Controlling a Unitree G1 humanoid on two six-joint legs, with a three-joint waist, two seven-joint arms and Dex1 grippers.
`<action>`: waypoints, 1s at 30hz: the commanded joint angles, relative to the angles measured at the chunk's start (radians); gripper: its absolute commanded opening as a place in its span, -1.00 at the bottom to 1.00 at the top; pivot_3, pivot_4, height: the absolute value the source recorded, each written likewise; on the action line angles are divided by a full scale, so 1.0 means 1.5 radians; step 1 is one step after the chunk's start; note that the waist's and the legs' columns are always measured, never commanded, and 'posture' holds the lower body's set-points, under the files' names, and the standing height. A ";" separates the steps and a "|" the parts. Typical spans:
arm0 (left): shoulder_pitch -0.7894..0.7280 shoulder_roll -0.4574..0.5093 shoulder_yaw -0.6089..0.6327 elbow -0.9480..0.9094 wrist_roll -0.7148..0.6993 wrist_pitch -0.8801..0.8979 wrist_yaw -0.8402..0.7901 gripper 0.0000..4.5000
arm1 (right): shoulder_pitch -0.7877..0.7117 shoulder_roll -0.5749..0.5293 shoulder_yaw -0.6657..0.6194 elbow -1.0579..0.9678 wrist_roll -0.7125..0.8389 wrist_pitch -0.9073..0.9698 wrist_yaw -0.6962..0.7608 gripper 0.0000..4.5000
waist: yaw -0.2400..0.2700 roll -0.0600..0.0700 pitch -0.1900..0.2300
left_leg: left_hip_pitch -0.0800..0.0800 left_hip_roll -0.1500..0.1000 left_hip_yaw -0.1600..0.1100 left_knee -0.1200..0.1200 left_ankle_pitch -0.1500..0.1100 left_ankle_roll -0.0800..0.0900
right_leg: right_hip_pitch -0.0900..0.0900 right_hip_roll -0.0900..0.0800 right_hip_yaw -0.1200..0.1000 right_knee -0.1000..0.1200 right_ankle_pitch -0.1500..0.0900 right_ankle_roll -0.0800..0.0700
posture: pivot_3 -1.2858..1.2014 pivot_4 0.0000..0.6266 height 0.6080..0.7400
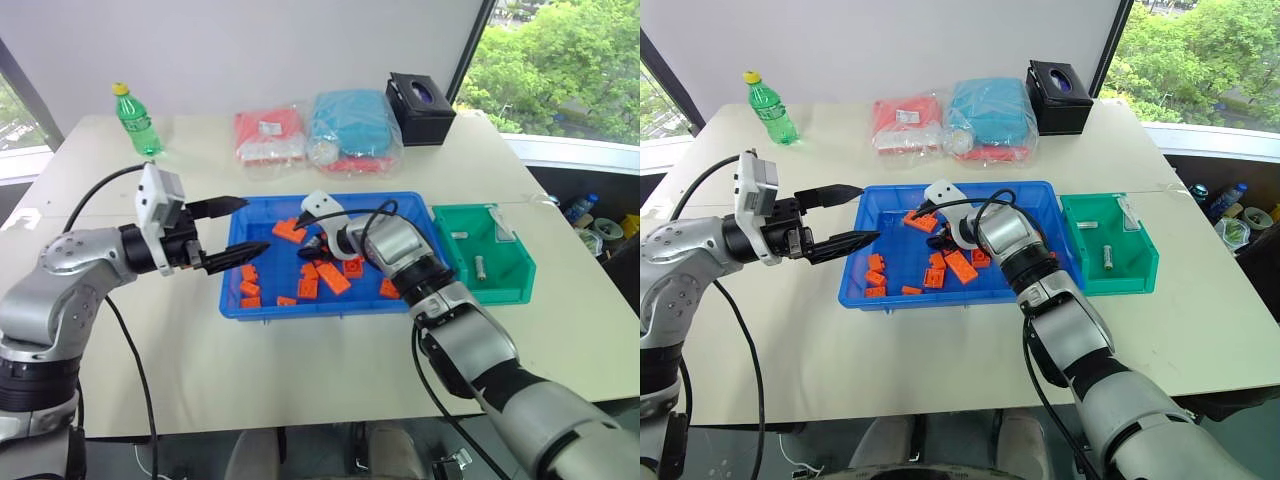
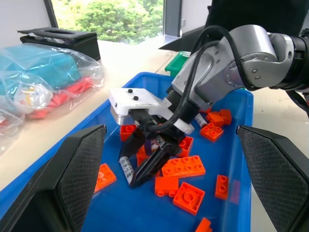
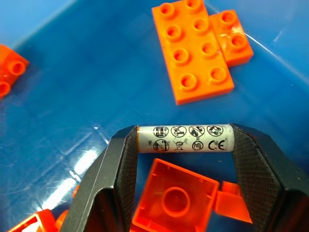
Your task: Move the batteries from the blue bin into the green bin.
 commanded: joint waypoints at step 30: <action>-0.121 -0.061 -0.079 0.083 0.030 -0.018 -0.060 1.00 | 0.381 -0.240 -0.503 -0.677 0.102 0.340 -0.202 0.85 | 0.003 -0.001 -0.001 | 0.000 0.001 0.002 -0.001 0.000 0.000 | 0.002 0.000 0.000 -0.008 -0.001 -0.001 | 0.03 -0.52 0.75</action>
